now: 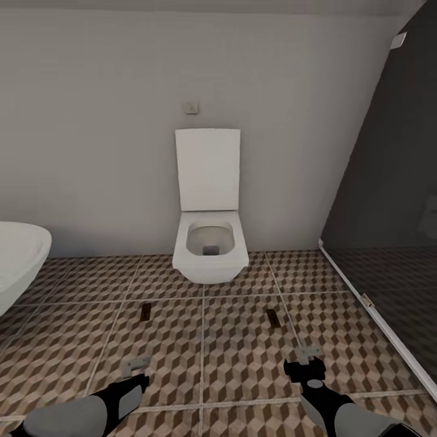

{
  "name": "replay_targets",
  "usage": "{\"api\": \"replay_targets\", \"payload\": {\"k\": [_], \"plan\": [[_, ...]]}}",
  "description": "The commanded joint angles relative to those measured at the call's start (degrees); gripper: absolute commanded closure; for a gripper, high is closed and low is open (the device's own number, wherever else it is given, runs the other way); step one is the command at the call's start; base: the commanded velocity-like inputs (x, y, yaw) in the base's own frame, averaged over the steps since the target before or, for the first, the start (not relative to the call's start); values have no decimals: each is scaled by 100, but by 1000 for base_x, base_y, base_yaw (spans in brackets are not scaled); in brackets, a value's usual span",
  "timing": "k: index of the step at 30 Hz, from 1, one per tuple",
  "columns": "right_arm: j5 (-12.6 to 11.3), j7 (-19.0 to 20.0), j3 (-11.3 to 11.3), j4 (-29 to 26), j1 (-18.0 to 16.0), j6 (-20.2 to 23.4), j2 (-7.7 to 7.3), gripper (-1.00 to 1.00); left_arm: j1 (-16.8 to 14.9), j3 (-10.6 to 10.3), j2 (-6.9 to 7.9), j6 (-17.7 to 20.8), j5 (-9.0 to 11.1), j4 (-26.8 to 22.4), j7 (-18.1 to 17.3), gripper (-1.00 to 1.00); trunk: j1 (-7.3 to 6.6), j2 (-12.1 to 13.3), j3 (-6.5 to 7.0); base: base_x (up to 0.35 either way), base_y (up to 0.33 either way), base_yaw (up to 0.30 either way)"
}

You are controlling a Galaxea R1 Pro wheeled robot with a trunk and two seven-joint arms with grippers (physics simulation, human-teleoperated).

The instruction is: Take the four mousetraps from the cabinet in the bathroom and place them on the bathroom floor. Make sure all four end up on the same floor surface, and ensure that at least two of them are either under or directly next to the same bathroom sink.

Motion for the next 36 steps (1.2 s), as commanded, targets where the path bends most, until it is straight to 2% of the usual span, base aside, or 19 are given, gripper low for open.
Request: {"api": "replay_targets", "payload": {"k": [1, 11, 21, 36], "plan": [[-53, -15, 51, 2, 45, -17, -2, -100, 43, -47, 11, -30, 34, -25, 37, -100, -4, 0, 18, 0, 0, 0], [-44, -12, 51, 76, 602, -138, -22, -100, 522, -52, 48, -200, 34, -13, -61, -100, -29, 13, 240, 0, 0, 0], [-33, -7, 57, 102, 1191, -788, -28, -100, 879, -51, 69, -310, 42, -3, -91, -100, -55, 27, 461, 0, 0, 0], [-56, -6, 52, 113, 1620, -982, -29, -100, 1215, -49, 72, -417, 52, -21, -95, -100, -385, 628, 731, 0, 0, 0]]}}
